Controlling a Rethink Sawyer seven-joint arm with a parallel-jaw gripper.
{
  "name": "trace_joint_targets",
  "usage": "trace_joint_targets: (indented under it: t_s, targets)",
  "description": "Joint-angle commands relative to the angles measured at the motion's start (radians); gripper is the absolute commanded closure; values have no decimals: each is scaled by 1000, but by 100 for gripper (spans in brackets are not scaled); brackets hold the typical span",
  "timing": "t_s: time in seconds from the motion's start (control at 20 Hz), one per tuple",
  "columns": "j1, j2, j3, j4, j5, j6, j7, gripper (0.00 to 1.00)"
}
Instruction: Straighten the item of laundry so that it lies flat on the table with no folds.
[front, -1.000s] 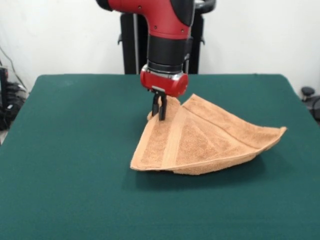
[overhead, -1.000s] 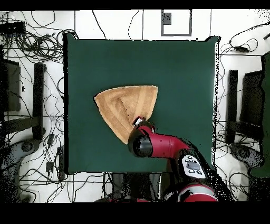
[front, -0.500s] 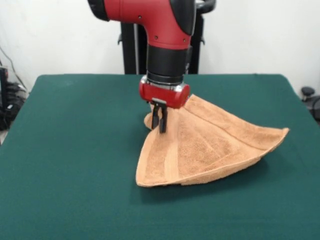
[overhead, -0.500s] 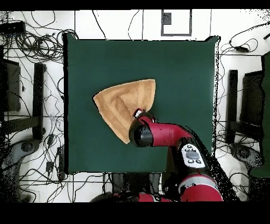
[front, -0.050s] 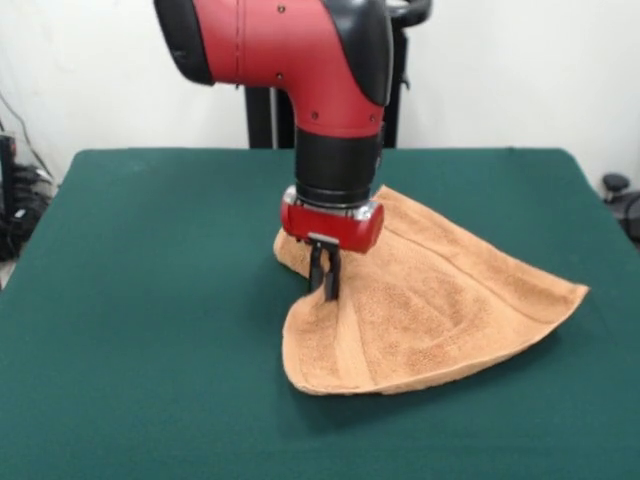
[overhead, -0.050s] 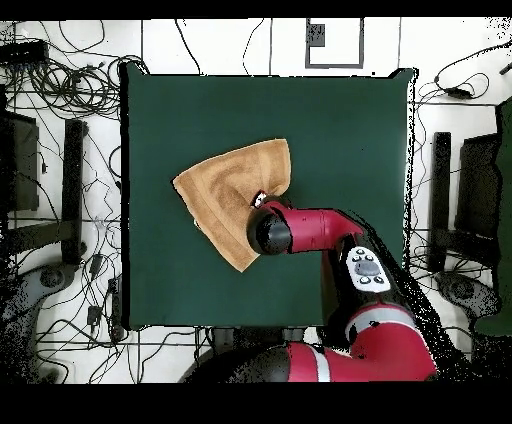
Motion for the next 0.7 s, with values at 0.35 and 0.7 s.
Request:
trace_joint_targets:
  t_s: [0.35, 0.7]
  targets:
    - [-60, 97, 327, -221, -176, 170, -356, 100]
    - [-101, 100, 411, -223, -257, 218, -397, 100]
